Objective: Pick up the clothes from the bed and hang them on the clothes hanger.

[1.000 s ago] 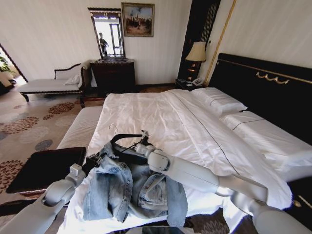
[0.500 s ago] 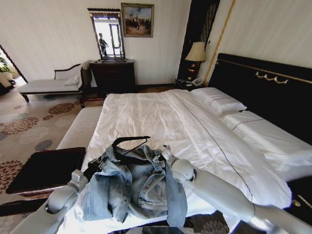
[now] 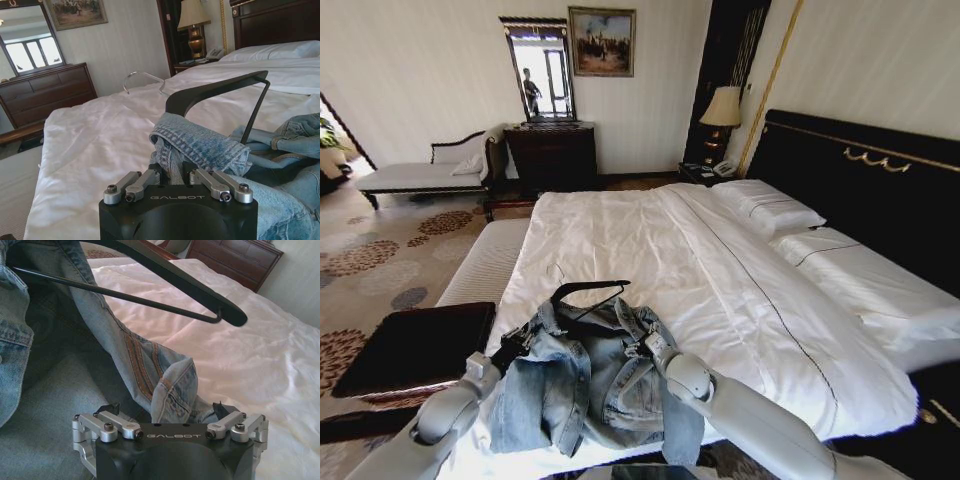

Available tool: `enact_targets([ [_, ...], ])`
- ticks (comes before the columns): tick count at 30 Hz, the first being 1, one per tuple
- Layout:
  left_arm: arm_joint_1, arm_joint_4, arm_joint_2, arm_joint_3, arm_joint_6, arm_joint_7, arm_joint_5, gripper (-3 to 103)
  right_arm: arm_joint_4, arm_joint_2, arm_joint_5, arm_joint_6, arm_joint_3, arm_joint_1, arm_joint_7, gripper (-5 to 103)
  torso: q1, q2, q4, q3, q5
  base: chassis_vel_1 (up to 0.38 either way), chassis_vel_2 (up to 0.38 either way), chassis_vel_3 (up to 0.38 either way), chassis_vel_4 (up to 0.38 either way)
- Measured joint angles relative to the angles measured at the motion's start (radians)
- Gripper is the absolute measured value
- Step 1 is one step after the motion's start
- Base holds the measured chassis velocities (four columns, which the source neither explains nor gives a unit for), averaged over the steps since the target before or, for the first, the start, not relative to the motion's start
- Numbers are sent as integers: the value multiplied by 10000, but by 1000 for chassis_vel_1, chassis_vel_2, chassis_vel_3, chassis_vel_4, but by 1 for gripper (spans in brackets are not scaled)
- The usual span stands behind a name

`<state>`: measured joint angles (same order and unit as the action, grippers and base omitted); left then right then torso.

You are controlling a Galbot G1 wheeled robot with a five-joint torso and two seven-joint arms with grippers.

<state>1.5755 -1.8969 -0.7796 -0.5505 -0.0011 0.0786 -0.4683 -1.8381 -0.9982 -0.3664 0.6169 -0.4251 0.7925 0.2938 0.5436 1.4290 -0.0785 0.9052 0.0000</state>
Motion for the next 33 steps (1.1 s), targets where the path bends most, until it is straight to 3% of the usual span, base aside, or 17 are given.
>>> enact_targets([
  [10, 287, -208, -43, -157, -22, 28, 41, 19, 653, -210, 507, 570, -879, -722, -153, 65, 0, 0, -1, 0, -1, 0, 0, 0, 0],
  [13, 319, -243, -56, -182, -22, 29, 48, 19, 732, -186, 516, 661, -979, -812, -139, 59, 1, 0, -1, 0, 0, 0, 0, 0, 0],
  [20, 418, -381, -106, -243, -22, 30, 58, 19, 962, -156, 273, 822, -945, -976, 52, 27, 2, 0, 0, 0, 0, 0, 0, 0, 0],
  [22, 424, -384, -107, -250, -22, 30, 62, 19, 976, -137, 245, 836, -931, -987, 66, 27, 1, -1, -1, 0, 0, 0, 0, 0, 0],
  [25, 461, -419, -111, -272, -22, 31, 66, 19, 1012, -122, 144, 851, -870, -998, 152, 10, 2, 0, -1, 0, 1, 0, 0, 0, 0],
  [29, 550, -469, -167, -303, -34, 35, 87, 19, 1046, -206, 24, 836, -680, -918, 331, 3, 2, 0, -1, 0, 1, 0, 0, 0, 0],
  [33, 729, -527, -252, -386, -115, 59, 139, 19, 1084, -329, -302, 776, -309, -706, 631, 3, 2, 0, -1, 0, 0, 0, 0, 0, 0],
])
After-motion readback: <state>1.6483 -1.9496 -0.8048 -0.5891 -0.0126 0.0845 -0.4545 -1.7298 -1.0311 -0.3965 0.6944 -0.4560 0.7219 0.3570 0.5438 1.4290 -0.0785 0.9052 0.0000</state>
